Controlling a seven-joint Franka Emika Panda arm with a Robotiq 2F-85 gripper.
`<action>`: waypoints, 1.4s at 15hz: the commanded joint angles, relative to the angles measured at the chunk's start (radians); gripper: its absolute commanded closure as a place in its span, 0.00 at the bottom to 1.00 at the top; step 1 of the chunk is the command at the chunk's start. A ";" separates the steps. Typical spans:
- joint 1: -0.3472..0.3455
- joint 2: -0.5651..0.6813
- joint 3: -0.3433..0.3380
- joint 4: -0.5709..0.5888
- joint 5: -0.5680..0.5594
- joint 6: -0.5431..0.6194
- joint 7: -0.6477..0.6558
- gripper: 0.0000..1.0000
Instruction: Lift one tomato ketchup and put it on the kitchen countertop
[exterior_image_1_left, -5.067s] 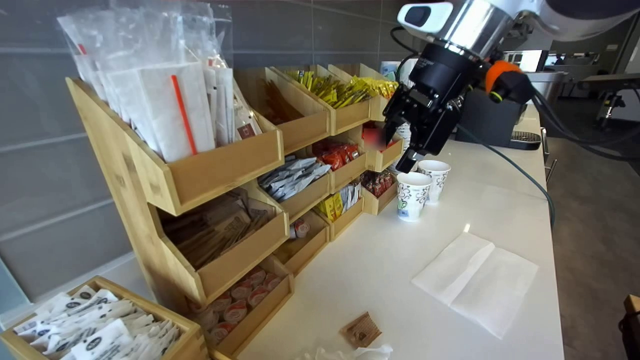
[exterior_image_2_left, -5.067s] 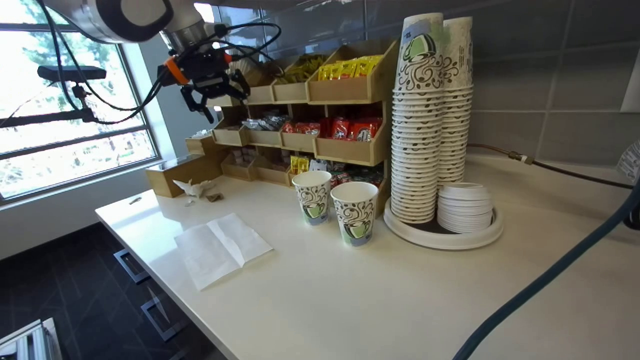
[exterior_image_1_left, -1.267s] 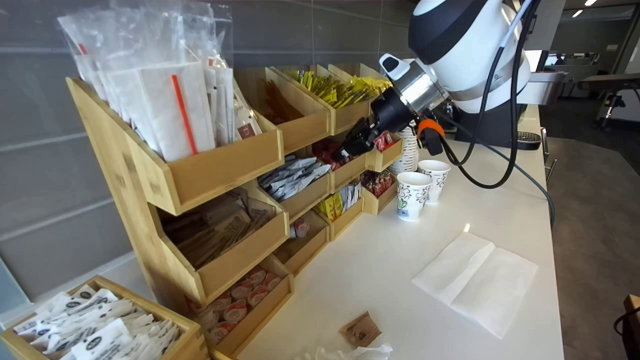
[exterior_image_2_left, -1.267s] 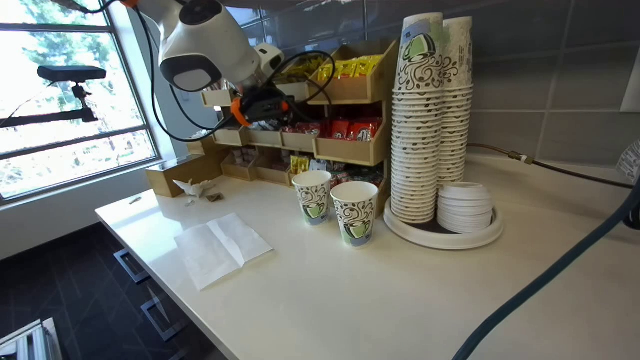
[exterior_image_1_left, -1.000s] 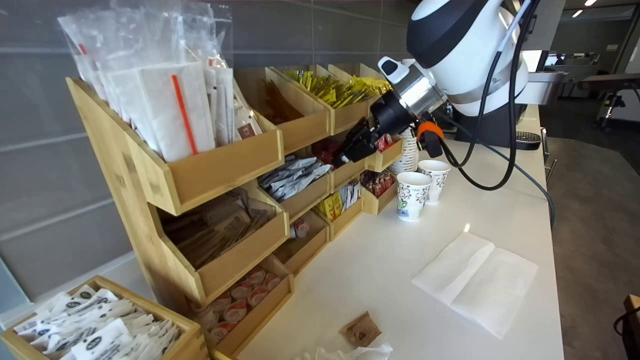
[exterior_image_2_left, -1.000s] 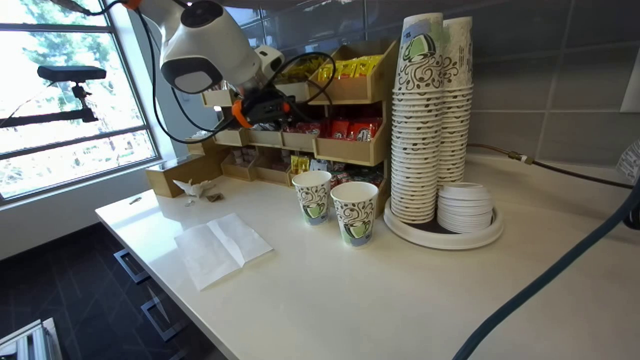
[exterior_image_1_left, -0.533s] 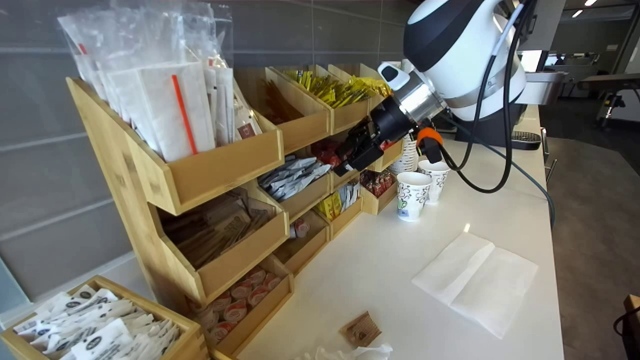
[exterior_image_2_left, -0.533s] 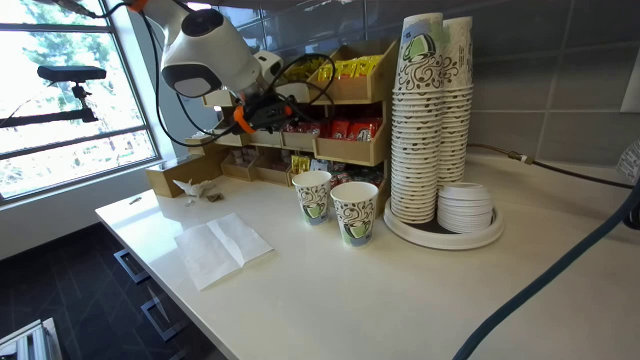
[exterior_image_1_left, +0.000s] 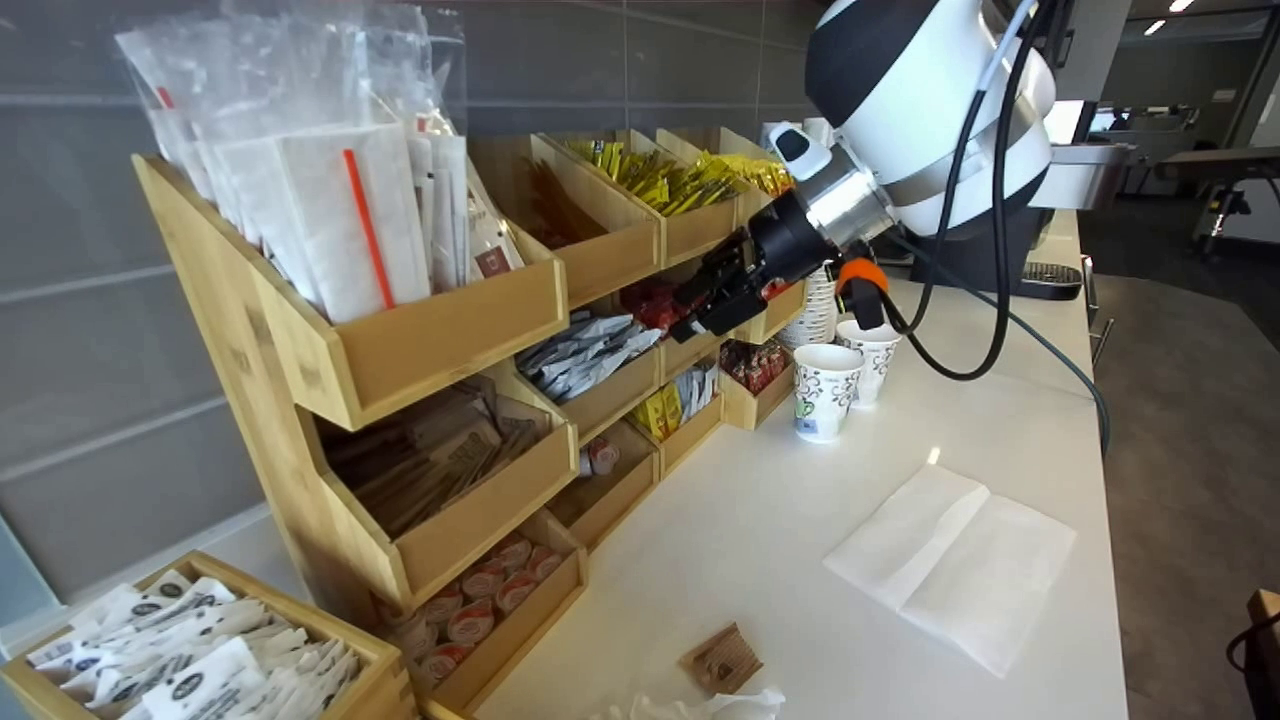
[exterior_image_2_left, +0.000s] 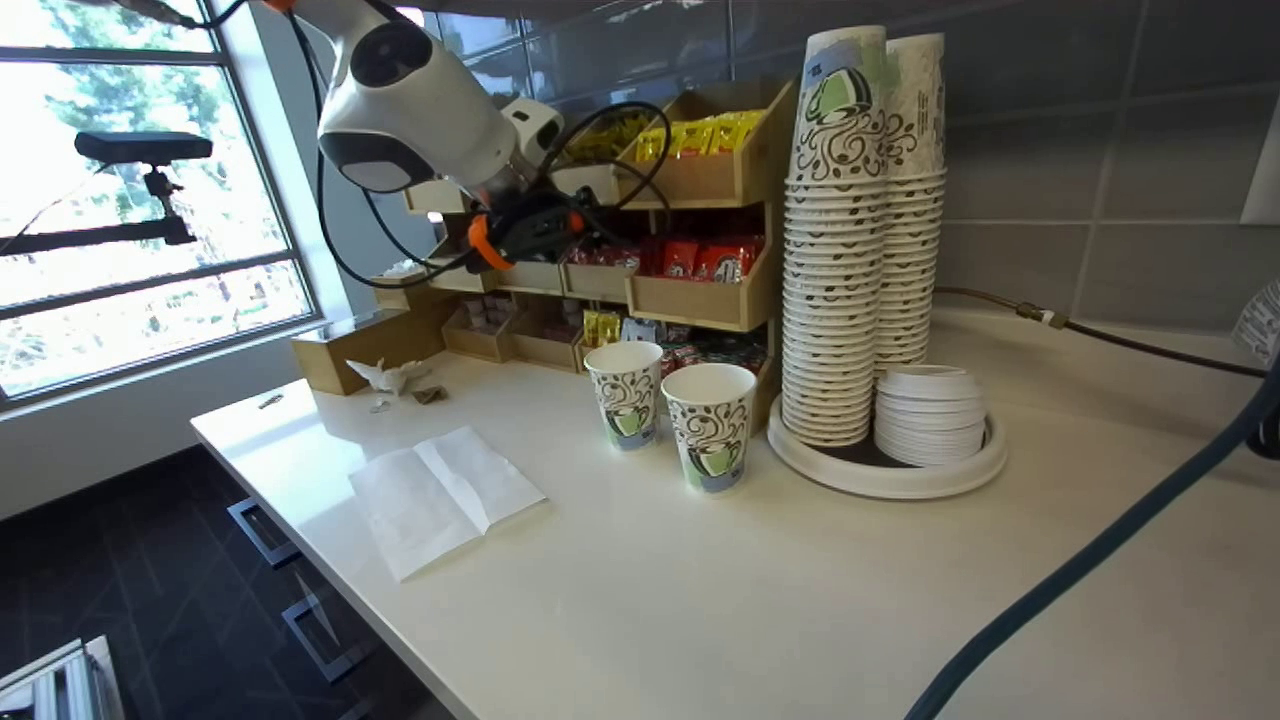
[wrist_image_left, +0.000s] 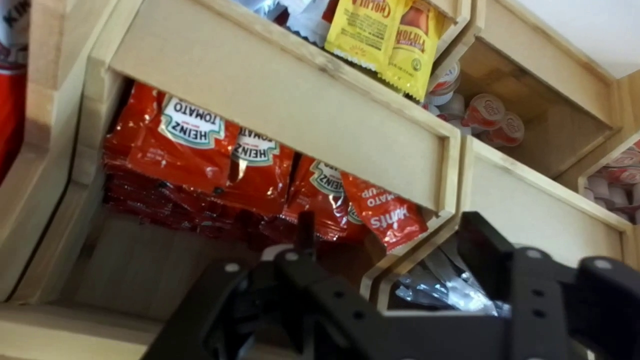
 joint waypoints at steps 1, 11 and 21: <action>-0.004 0.013 0.012 0.054 0.114 0.037 -0.131 0.56; -0.002 0.021 0.003 0.086 0.297 0.038 -0.328 1.00; 0.002 0.034 -0.004 0.115 0.494 0.039 -0.536 0.55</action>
